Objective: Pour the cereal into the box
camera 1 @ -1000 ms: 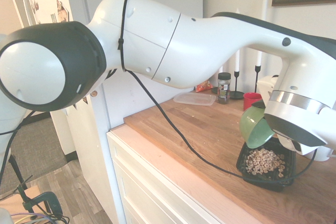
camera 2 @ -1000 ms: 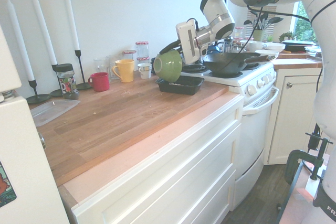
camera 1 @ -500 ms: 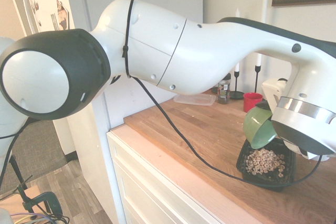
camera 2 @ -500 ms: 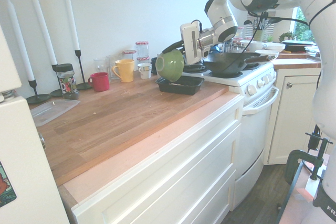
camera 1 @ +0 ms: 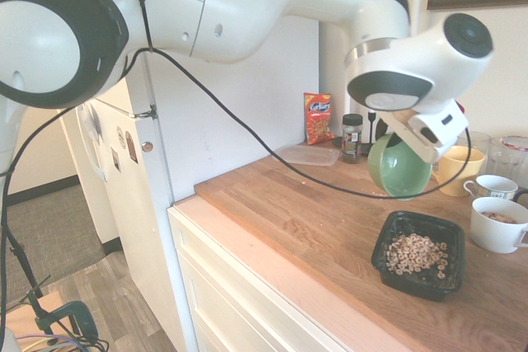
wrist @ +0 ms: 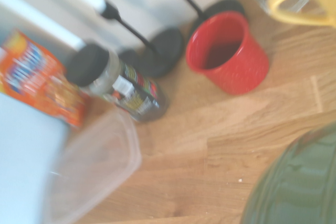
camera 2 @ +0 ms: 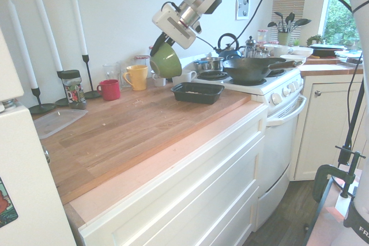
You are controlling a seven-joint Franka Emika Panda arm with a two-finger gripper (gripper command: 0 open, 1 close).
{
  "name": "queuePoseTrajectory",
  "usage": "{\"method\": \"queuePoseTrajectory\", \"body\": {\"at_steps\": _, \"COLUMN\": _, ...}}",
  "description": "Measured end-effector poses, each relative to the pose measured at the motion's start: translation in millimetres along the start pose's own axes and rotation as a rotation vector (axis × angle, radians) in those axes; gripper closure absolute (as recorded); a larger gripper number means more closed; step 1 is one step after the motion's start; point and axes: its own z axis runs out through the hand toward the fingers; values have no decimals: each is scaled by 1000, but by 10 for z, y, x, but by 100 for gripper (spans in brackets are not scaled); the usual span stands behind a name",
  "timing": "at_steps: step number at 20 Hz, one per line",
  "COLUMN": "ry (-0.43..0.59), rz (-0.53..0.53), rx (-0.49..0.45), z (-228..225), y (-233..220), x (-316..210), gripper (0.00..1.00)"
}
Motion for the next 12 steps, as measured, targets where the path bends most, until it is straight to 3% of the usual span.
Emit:
{"method": "queuePoseTrajectory", "body": {"at_steps": 4, "ry": 148, "rz": -61, "rx": -189, "z": 432, "y": -488, "x": -679, "gripper": 100}}
{"method": "queuePoseTrajectory", "body": {"at_steps": 9, "ry": 287, "rz": -129, "rx": -458, "z": 834, "y": -679, "x": -1280, "gripper": 100}}
{"method": "queuePoseTrajectory", "body": {"at_steps": 12, "ry": 372, "rz": -195, "rx": -558, "z": 1096, "y": -776, "x": -1622, "gripper": 100}}
